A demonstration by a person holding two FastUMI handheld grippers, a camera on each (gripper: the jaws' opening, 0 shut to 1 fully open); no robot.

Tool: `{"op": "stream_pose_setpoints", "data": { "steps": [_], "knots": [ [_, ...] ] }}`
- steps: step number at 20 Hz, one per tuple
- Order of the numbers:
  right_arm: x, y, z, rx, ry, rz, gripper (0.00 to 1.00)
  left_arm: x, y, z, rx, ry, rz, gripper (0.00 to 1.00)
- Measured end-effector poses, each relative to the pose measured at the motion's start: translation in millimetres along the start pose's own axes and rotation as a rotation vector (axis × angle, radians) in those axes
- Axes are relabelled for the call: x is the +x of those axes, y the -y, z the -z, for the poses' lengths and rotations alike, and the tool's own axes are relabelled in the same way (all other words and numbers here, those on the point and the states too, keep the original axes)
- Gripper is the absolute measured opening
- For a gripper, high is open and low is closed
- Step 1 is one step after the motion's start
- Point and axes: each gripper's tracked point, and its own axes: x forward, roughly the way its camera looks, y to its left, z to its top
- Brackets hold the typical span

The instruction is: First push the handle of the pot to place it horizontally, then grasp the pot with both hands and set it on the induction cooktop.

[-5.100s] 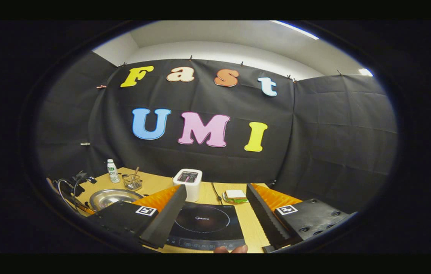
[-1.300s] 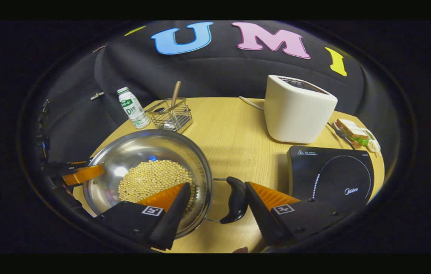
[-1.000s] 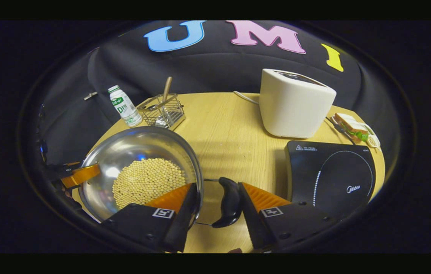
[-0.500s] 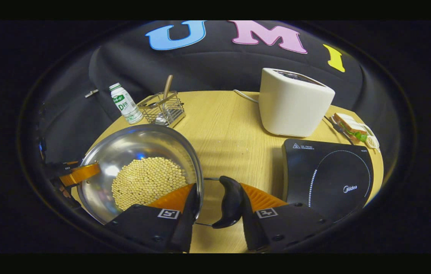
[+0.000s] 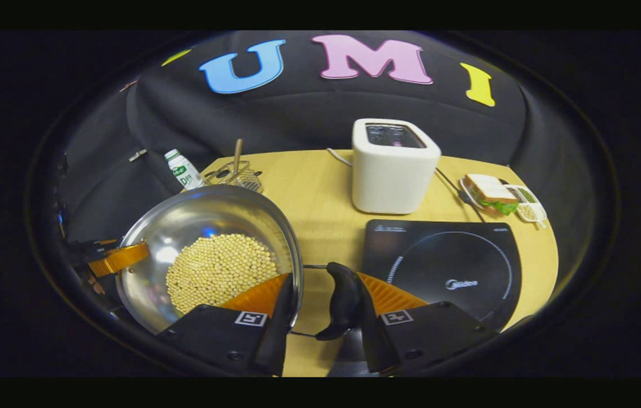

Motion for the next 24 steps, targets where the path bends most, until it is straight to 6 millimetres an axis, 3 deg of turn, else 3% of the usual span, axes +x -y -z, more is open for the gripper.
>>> {"op": "stream_pose_setpoints", "data": {
  "steps": [7,14,19,24],
  "knots": [
    [-43,102,-10,0.034,0.024,0.067,0.57,0,105,-20,0.029,0.0,0.079,0.57],
    [-60,193,-6,0.069,0.022,0.11,0.57,13,198,-25,0.055,-0.007,0.132,0.57],
    [-61,239,-3,0.085,0.014,0.127,0.57,27,244,-27,0.07,-0.014,0.151,0.57],
    [-54,268,1,0.094,0.009,0.137,0.57,39,271,-25,0.074,-0.02,0.161,0.57]
  ]
}}
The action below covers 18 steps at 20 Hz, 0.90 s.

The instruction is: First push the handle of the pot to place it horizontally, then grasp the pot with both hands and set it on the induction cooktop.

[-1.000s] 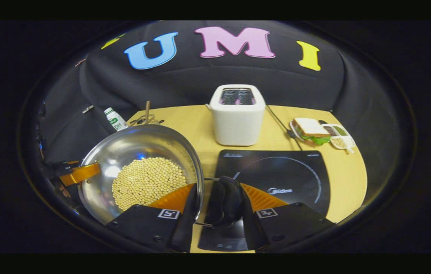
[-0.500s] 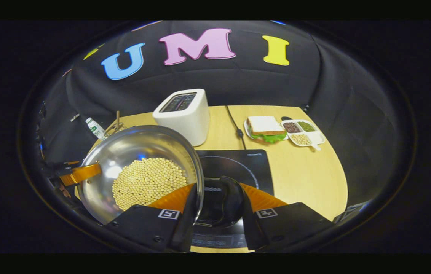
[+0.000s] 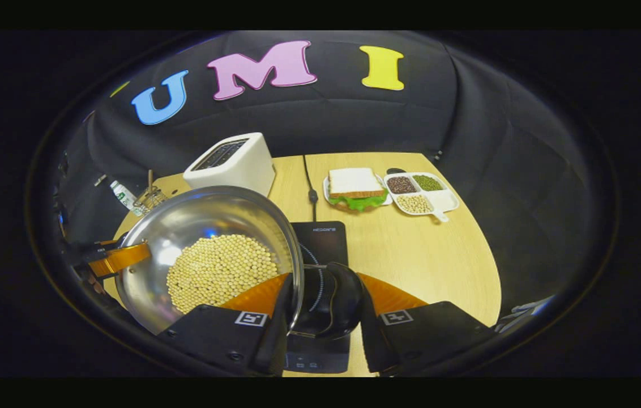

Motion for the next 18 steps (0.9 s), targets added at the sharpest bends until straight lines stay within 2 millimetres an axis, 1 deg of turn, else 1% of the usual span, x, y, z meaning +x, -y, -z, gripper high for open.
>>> {"op": "stream_pose_setpoints", "data": {
  "steps": [2,6,10,18],
  "knots": [
    [4,6,1,0.003,-0.002,0.002,0.57,6,6,-1,0.002,-0.003,0.002,0.57],
    [8,10,2,0.005,-0.007,0.007,0.57,17,12,1,0.001,-0.01,0.005,0.57],
    [21,16,1,-0.002,-0.003,0.011,0.57,25,13,4,-0.008,-0.01,0.007,0.57],
    [33,18,5,0.001,-0.014,0.016,0.57,39,12,8,-0.006,-0.018,0.009,0.57]
  ]
}}
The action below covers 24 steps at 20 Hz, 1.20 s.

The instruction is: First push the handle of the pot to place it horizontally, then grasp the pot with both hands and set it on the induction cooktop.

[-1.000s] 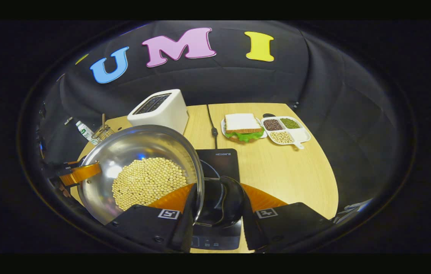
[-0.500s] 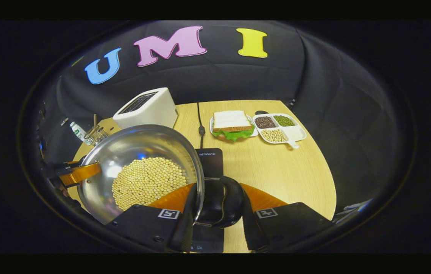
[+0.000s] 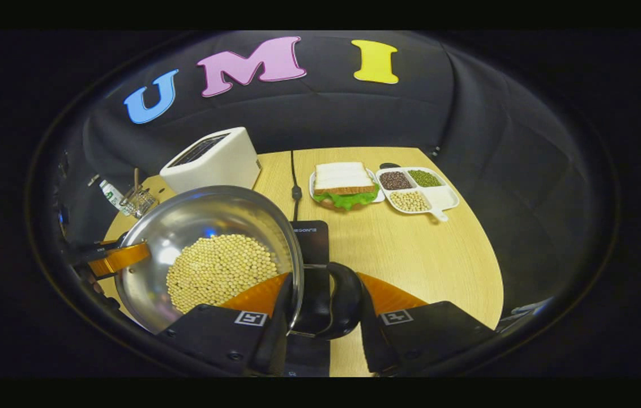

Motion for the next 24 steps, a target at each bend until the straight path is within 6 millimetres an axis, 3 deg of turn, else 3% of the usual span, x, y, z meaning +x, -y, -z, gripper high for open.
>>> {"op": "stream_pose_setpoints", "data": {
  "steps": [4,5,6,14,18,20,21,23,24],
  "knots": [
    [4,1,-1,0.001,0.004,0.003,0.57,5,0,-1,-0.003,0.007,0.004,0.57],
    [4,1,0,0.001,0.003,0.004,0.53,5,0,-1,-0.003,0.008,0.004,0.57],
    [5,1,0,0.002,0.003,0.004,0.57,6,-1,-1,-0.002,0.01,0.005,0.57],
    [5,3,2,0.038,0.002,-0.003,0.57,8,-2,-2,0.008,0.021,0.006,0.6],
    [4,10,3,0.033,0.002,0.028,0.66,9,1,2,0.036,0.004,0.021,0.64],
    [5,14,3,0.045,0.006,0.047,0.77,9,-2,5,0.068,-0.001,0.006,0.71],
    [3,15,2,0.059,0.005,0.048,0.91,7,-4,5,0.084,0.007,-0.006,0.8],
    [0,18,3,0.087,0.002,0.053,0.97,5,-7,6,0.092,0.023,-0.02,0.99],
    [-2,20,2,0.098,0.003,0.058,0.98,1,-7,5,0.084,0.028,-0.02,0.99]
  ]
}}
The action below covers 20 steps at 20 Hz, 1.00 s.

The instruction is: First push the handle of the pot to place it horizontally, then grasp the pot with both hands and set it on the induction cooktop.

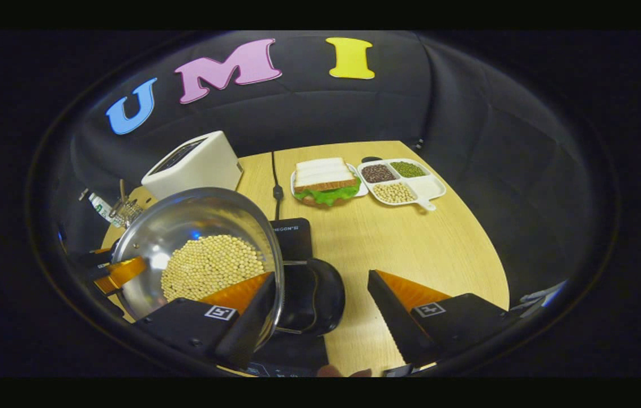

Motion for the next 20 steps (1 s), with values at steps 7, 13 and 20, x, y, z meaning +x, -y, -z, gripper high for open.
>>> {"op": "stream_pose_setpoints", "data": {
  "steps": [7,13,20],
  "knots": [
    [-34,-11,-23,0.004,0.097,-0.014,0.99,-32,-7,-18,-0.05,0.081,-0.025,0.98],
    [-88,-24,-57,-0.036,0.243,-0.025,0.99,-87,-9,-57,-0.08,0.218,-0.064,0.98],
    [-168,-35,-95,-0.064,0.429,-0.035,0.99,-168,-10,-101,-0.11,0.393,-0.084,0.99]
  ]
}}
